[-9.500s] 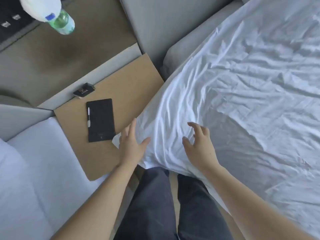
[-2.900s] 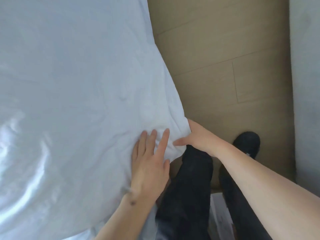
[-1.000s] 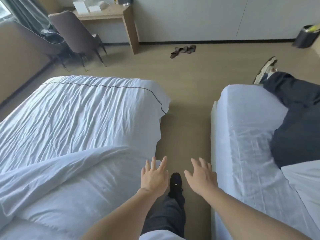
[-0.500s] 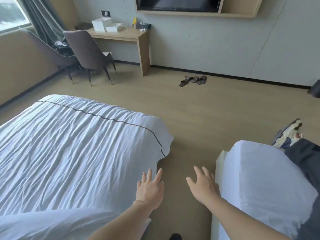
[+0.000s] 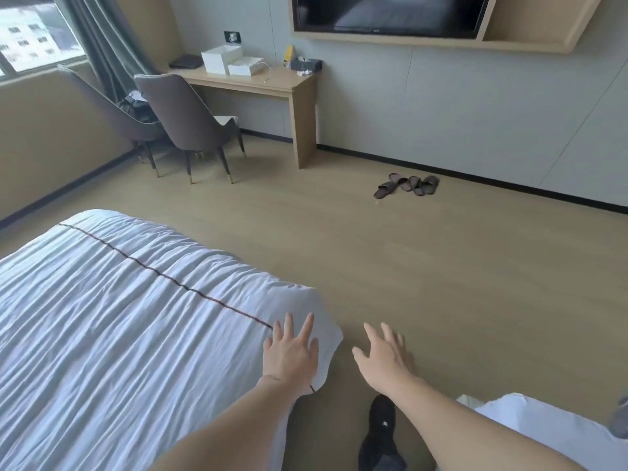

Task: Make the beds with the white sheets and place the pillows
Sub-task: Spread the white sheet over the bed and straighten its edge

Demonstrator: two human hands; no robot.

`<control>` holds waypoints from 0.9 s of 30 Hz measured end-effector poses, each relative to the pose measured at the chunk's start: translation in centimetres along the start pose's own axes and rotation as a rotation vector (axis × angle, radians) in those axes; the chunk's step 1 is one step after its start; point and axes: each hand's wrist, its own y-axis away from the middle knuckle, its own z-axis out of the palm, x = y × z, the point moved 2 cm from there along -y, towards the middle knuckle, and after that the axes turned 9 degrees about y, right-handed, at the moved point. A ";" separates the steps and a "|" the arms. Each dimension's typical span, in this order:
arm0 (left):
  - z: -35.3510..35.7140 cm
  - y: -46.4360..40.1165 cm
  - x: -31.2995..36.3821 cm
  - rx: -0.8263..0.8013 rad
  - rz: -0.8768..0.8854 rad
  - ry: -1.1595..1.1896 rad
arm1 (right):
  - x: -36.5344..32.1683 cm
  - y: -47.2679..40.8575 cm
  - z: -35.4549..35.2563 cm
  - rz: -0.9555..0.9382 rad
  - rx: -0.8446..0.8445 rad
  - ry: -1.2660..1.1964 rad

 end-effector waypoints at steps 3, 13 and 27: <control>-1.5 -7.5 3.4 0.002 -0.049 -0.023 | 1.0 -8.5 -4.9 -0.053 -0.004 0.073; -5.7 -26.4 9.6 0.059 -0.204 0.061 | -3.9 -29.8 -15.7 -0.313 -0.001 0.251; -16.0 -57.0 0.4 0.145 -0.464 0.247 | -24.3 -59.0 -25.1 -0.476 -0.089 0.433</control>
